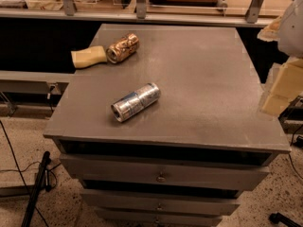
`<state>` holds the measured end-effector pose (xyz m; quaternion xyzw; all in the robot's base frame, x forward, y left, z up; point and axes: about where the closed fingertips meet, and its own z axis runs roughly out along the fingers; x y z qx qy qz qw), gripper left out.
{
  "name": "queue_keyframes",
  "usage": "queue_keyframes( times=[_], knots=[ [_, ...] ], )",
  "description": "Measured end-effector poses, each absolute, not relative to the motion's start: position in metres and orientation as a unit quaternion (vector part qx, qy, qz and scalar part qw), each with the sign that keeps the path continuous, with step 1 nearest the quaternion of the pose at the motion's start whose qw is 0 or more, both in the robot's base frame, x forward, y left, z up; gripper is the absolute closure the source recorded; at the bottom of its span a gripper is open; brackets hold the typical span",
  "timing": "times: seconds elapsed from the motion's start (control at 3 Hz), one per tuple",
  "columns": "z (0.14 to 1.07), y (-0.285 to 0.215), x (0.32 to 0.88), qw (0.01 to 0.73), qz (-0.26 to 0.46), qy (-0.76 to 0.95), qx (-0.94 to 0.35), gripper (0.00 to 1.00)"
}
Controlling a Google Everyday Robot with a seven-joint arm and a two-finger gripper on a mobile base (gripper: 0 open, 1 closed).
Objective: Place redbull can upright
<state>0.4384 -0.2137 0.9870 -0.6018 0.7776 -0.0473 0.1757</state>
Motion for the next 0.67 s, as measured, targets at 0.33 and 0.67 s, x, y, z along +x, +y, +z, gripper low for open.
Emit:
queue_keyframes(
  times=[0.33, 0.67],
  knots=[
    [0.987, -0.214, 0.438, 0.176, -0.047, 0.778, -0.602, 0.0],
    [1.0, -0.174, 0.459, 0.19, -0.067, 0.737, -0.646, 0.0]
  ],
)
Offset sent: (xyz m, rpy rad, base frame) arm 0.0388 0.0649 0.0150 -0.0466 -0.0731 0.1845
